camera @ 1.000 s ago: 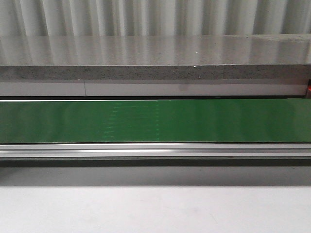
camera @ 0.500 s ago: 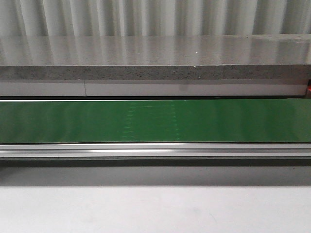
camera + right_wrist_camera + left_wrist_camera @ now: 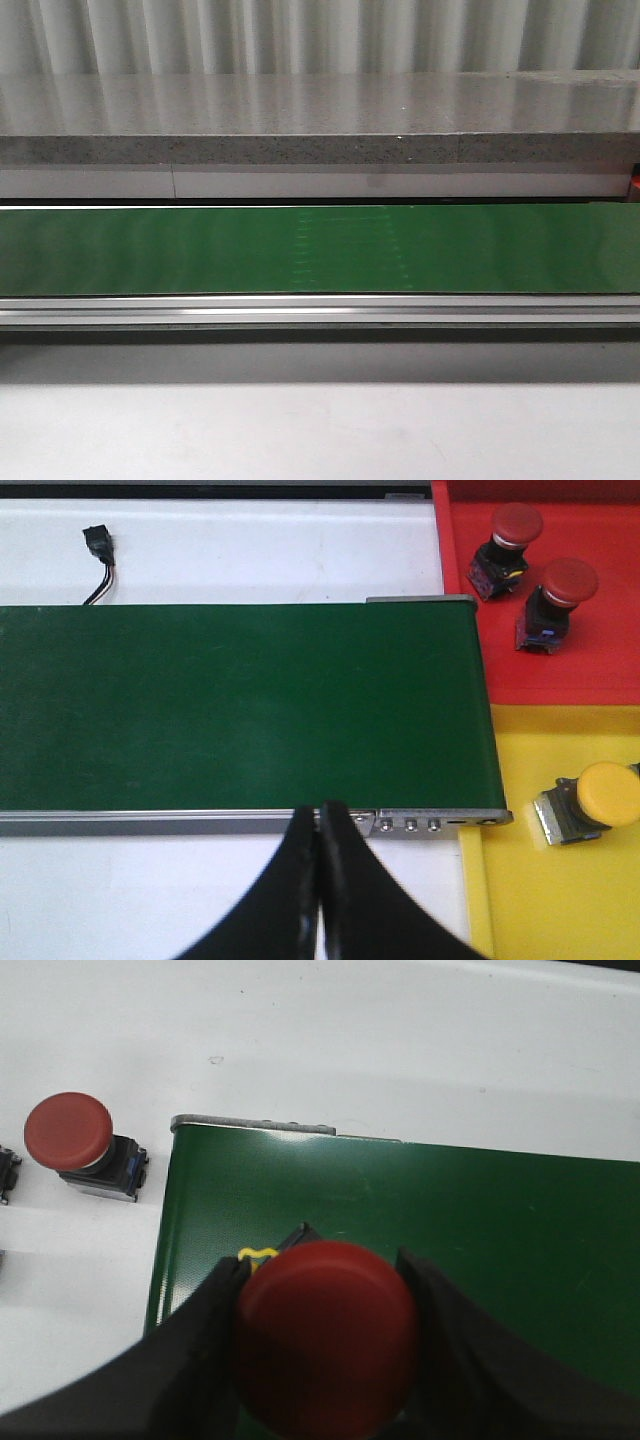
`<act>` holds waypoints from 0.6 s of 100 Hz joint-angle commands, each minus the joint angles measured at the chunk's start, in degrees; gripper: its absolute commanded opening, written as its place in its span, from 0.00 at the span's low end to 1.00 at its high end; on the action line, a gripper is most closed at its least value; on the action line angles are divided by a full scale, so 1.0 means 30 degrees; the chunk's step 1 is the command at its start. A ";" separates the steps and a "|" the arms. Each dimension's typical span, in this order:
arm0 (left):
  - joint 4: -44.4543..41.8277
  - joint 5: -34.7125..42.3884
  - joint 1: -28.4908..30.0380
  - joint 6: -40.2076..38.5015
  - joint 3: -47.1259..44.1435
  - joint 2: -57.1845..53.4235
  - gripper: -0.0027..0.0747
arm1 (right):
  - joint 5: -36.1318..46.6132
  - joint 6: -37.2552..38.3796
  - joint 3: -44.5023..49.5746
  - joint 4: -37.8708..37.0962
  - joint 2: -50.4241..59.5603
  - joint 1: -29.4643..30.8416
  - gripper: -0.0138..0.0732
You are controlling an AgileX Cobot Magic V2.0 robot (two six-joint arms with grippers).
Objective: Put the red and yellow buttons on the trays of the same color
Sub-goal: 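Grasp the red push-button with the left gripper and set it on the belt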
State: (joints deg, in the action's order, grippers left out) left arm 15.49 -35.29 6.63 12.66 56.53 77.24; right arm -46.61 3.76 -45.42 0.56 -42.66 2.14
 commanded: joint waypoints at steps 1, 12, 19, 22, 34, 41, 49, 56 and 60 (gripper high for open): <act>0.0063 0.0912 -0.0143 0.0065 0.0568 -0.0499 0.01 | 0.1121 -0.0180 -0.0495 -0.0067 0.0104 -0.0041 0.08; 0.0001 0.0864 -0.0143 0.0065 0.0568 -0.0499 0.01 | 0.1121 -0.0180 -0.0495 -0.0067 0.0104 -0.0041 0.08; -0.0061 0.0864 -0.0143 0.0065 0.0568 -0.0499 0.01 | 0.1121 -0.0180 -0.0495 -0.0067 0.0104 -0.0041 0.08; -0.0052 0.0864 -0.0143 0.0065 0.0568 -0.0460 0.01 | 0.1121 -0.0180 -0.0495 -0.0067 0.0104 -0.0041 0.08; -0.0052 0.0812 -0.0143 0.0065 0.0568 0.0082 0.01 | 0.1121 -0.0180 -0.0495 -0.0067 0.0104 -0.0041 0.08; -0.0052 0.0750 -0.0143 0.0065 0.0568 0.0619 0.01 | 0.1121 -0.0180 -0.0495 -0.0067 0.0104 -0.0041 0.08; -0.0052 0.0534 -0.0143 0.0065 0.0568 0.1073 0.01 | 0.1121 -0.0180 -0.0495 -0.0067 0.0104 -0.0041 0.08; -0.0052 0.0437 -0.0143 0.0065 0.0568 0.1372 0.01 | 0.1121 -0.0180 -0.0495 -0.0067 0.0104 -0.0041 0.08; -0.0052 0.0437 -0.0143 0.0065 0.0568 0.1439 0.01 | 0.1121 -0.0180 -0.0495 -0.0067 0.0104 -0.0041 0.08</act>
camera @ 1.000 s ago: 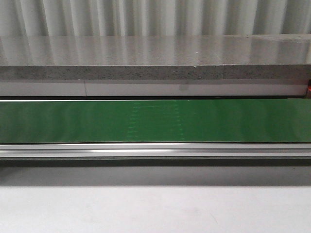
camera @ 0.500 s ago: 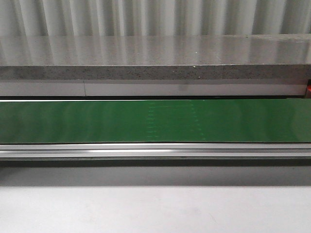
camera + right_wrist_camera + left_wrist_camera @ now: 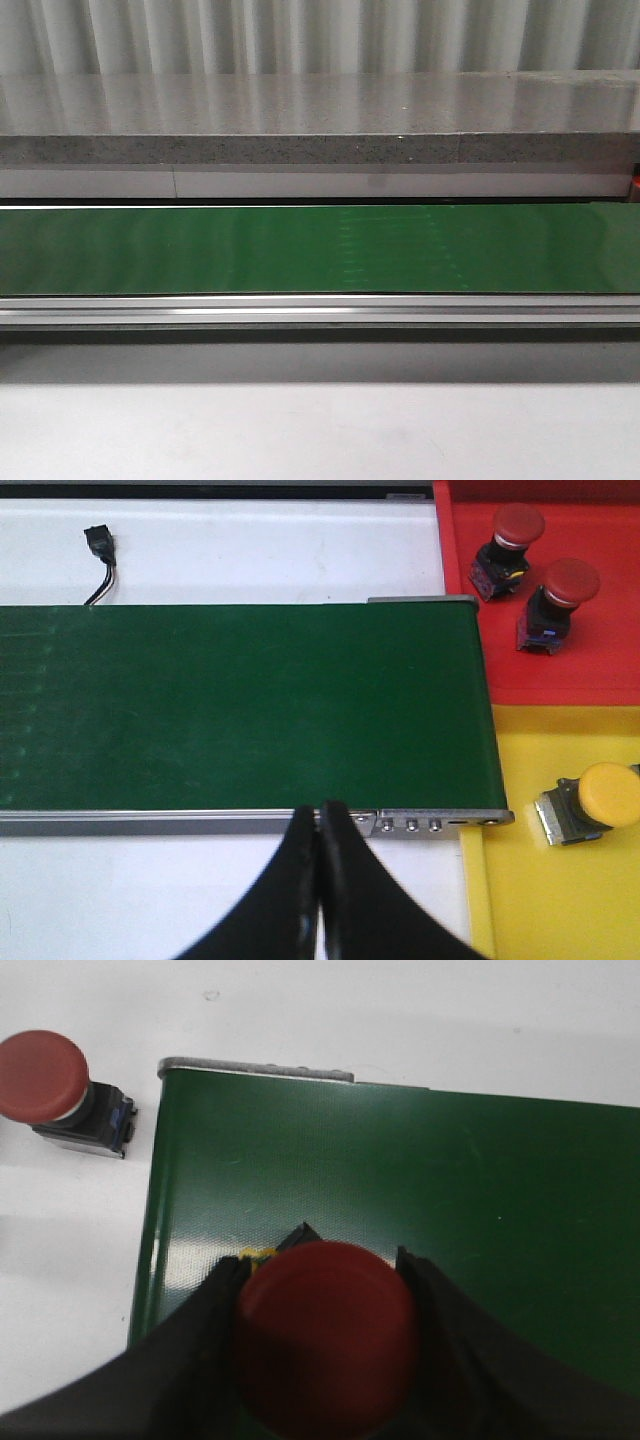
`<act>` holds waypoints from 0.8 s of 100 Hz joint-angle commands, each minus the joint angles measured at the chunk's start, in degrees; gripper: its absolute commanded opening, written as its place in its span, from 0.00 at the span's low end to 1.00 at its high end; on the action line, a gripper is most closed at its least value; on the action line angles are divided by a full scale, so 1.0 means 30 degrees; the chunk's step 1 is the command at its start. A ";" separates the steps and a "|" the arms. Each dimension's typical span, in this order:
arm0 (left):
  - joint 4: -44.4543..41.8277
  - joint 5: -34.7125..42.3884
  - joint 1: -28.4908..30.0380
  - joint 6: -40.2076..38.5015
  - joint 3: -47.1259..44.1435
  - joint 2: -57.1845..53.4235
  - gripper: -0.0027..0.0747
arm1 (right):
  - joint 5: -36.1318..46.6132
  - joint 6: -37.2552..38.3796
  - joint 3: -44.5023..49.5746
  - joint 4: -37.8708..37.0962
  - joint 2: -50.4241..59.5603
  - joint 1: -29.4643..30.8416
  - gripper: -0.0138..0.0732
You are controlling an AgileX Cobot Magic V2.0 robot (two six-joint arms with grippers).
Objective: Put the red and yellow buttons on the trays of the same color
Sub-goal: 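Grasp the red push-button with the left gripper and set it on the belt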
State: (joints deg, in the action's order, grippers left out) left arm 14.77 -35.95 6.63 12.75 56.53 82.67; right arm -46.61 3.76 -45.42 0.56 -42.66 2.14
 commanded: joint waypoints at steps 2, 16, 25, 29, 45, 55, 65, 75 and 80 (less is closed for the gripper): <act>0.0188 0.0658 -0.0140 0.0034 0.0568 -0.0295 0.01 | 0.1121 -0.0180 -0.0495 -0.0067 0.0104 -0.0041 0.08; 0.0171 0.0621 -0.0140 0.0034 0.0568 -0.0073 0.01 | 0.1121 -0.0180 -0.0495 -0.0067 0.0104 -0.0041 0.08; 0.0142 0.0615 -0.0140 0.0034 0.0568 -0.0073 0.01 | 0.1121 -0.0180 -0.0495 -0.0067 0.0104 -0.0041 0.08; 0.0142 0.0581 -0.0140 0.0034 0.0568 -0.0073 0.01 | 0.1121 -0.0180 -0.0495 -0.0067 0.0104 -0.0041 0.08; 0.0142 0.0239 -0.0140 0.0034 0.0568 -0.0073 0.21 | 0.1121 -0.0180 -0.0495 -0.0067 0.0104 -0.0041 0.08; 0.0142 0.0204 -0.0140 0.0034 0.0568 -0.0073 0.47 | 0.1121 -0.0180 -0.0495 -0.0067 0.0104 -0.0041 0.08; 0.0142 0.0224 -0.0140 0.0034 0.0568 -0.0073 0.73 | 0.1121 -0.0180 -0.0495 -0.0067 0.0104 -0.0041 0.08; 0.0429 0.0224 -0.0140 0.0034 0.0621 -0.0144 0.85 | 0.1121 -0.0180 -0.0495 -0.0067 0.0104 -0.0041 0.08; 0.0516 0.0055 -0.0140 0.0034 0.0854 -0.0178 0.85 | 0.1121 -0.0180 -0.0495 -0.0067 0.0104 -0.0041 0.08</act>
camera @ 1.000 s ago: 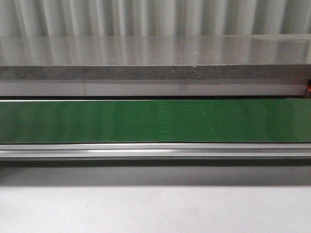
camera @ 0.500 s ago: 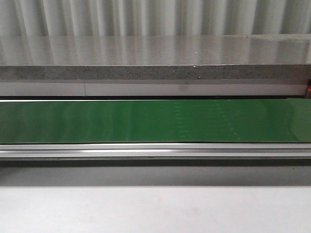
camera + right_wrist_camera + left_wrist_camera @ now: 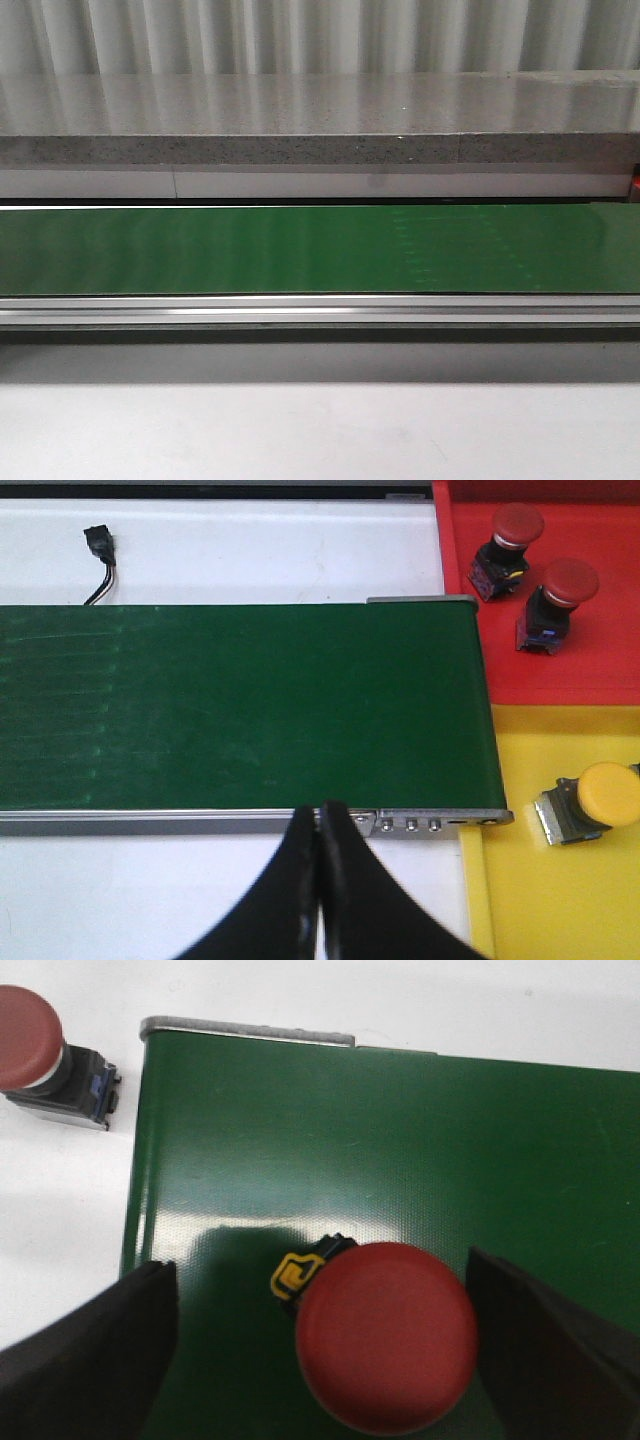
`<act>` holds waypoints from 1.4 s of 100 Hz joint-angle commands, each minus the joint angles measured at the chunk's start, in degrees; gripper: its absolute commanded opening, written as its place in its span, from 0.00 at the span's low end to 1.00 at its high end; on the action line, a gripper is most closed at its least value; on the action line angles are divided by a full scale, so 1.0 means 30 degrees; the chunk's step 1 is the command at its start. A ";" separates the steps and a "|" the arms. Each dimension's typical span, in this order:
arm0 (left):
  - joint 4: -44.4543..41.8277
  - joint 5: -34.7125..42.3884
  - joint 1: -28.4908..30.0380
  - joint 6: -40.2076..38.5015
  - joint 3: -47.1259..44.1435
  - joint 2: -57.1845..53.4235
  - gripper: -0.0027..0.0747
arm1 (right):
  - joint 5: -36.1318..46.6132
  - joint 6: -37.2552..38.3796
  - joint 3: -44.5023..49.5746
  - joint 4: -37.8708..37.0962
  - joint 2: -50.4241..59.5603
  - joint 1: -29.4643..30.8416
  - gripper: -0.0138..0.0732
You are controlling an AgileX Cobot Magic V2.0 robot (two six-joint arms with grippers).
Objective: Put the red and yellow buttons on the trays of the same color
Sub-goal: 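Grasp the red push-button with the left gripper and set it on the belt, then move the left gripper down over a yellow push-button on the table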
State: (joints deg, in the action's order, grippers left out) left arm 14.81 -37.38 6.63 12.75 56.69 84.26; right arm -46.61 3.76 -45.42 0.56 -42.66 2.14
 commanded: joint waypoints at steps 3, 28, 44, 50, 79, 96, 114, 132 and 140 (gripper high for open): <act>0.0582 0.0372 -0.0140 0.0034 0.0965 -0.0713 0.85 | 0.1121 -0.0180 -0.0495 -0.0067 0.0104 -0.0041 0.08; 0.0662 -0.0538 -0.0140 0.0034 0.2723 -0.1366 0.85 | 0.1121 -0.0180 -0.0495 -0.0067 0.0104 -0.0041 0.08; 0.0624 -0.0118 0.0592 -0.0172 0.2815 -0.1654 0.85 | 0.1121 -0.0180 -0.0495 -0.0067 0.0104 -0.0041 0.08; 0.0624 0.0141 0.1307 -0.0610 0.2815 -0.1654 0.85 | 0.1121 -0.0180 -0.0495 -0.0067 0.0104 -0.0041 0.08; 0.0553 0.0462 0.5730 -0.1132 0.2781 -0.1143 0.85 | 0.1121 -0.0180 -0.0495 -0.0067 0.0104 -0.0041 0.08; 0.0553 0.0839 0.6855 -0.1132 0.2781 0.0603 0.85 | 0.1121 -0.0180 -0.0495 -0.0067 0.0104 -0.0041 0.08; 0.0153 0.1839 0.6969 -0.1132 0.2781 0.2095 0.85 | 0.1121 -0.0180 -0.0495 -0.0067 0.0104 -0.0041 0.08; 0.0074 0.2729 0.6969 -0.1132 0.2819 0.3279 0.85 | 0.1121 -0.0180 -0.0495 -0.0067 0.0104 -0.0041 0.08; 0.0074 0.3113 0.6980 -0.1132 0.2819 0.3715 0.85 | 0.1121 -0.0180 -0.0495 -0.0067 0.0104 -0.0041 0.08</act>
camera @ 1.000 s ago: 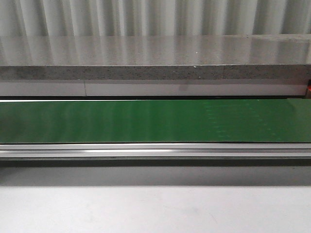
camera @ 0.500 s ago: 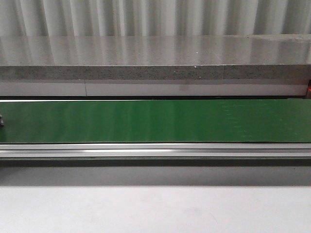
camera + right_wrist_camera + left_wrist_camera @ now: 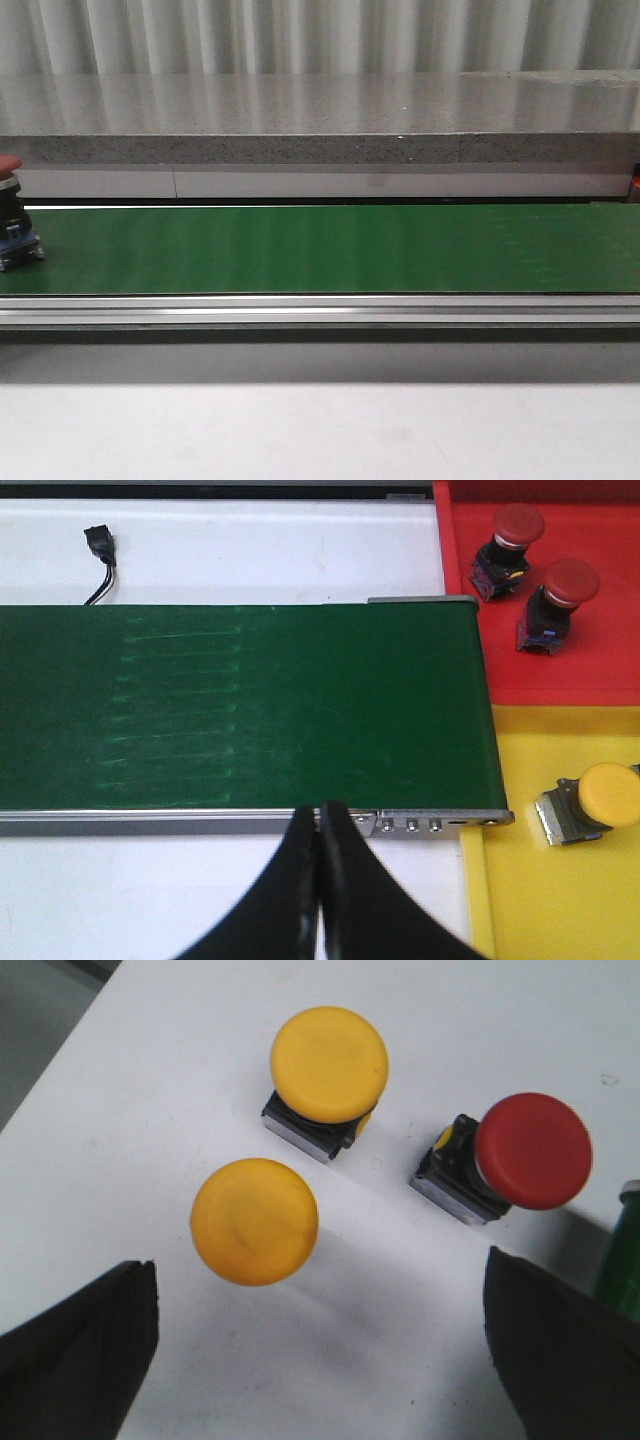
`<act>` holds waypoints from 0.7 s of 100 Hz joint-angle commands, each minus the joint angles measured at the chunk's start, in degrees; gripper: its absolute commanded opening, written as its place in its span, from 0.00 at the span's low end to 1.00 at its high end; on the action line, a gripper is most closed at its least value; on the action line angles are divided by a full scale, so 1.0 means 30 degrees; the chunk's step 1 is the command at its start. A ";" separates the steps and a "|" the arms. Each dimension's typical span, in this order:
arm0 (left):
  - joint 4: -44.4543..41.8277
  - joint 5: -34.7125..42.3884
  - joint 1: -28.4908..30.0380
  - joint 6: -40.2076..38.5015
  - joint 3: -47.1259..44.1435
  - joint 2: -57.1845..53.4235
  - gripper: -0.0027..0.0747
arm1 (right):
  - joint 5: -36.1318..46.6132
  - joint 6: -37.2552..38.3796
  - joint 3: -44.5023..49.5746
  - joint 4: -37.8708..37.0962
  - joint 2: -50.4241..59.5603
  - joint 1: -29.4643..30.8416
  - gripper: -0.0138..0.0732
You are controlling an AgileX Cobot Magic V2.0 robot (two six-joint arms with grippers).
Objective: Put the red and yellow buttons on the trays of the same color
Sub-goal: 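Move the left gripper down over a yellow push-button on the table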
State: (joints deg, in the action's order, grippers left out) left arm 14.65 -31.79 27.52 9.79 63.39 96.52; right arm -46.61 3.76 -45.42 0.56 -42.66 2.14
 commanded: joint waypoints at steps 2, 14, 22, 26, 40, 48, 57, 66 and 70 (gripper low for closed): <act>0.0130 0.1310 0.0015 -0.0145 0.0587 -0.0252 0.85 | 0.1121 -0.0180 -0.0495 -0.0067 0.0104 -0.0041 0.08; 0.0130 0.1878 0.0015 -0.0145 0.0587 0.0382 0.85 | 0.1121 -0.0180 -0.0495 -0.0067 0.0104 -0.0041 0.08; -0.0018 0.2394 0.0048 -0.0145 0.0609 0.0744 0.85 | 0.1121 -0.0180 -0.0495 -0.0067 0.0104 -0.0041 0.08; -0.0018 0.2611 0.0048 -0.0145 0.0646 0.0850 0.85 | 0.1121 -0.0180 -0.0495 -0.0067 0.0104 -0.0041 0.08; -0.0147 0.2788 0.0048 -0.0145 0.1143 0.1388 0.85 | 0.1121 -0.0180 -0.0495 -0.0067 0.0104 -0.0041 0.08; -0.0147 0.2788 0.0048 -0.0145 0.1525 0.1805 0.85 | 0.1121 -0.0180 -0.0495 -0.0067 0.0104 -0.0041 0.08; -0.0147 0.2613 0.0048 -0.0145 0.1900 0.2291 0.85 | 0.1121 -0.0180 -0.0495 -0.0067 0.0104 -0.0041 0.08; -0.0147 0.2613 0.0048 -0.0145 0.1935 0.2555 0.85 | 0.1121 -0.0180 -0.0495 -0.0067 0.0104 -0.0041 0.08; -0.0147 0.2613 0.0048 -0.0145 0.1935 0.2574 0.84 | 0.1121 -0.0180 -0.0495 -0.0067 0.0104 -0.0041 0.08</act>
State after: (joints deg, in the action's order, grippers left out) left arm 13.75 -26.01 27.52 9.79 67.47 106.53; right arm -46.61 3.76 -45.42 0.56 -42.66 2.14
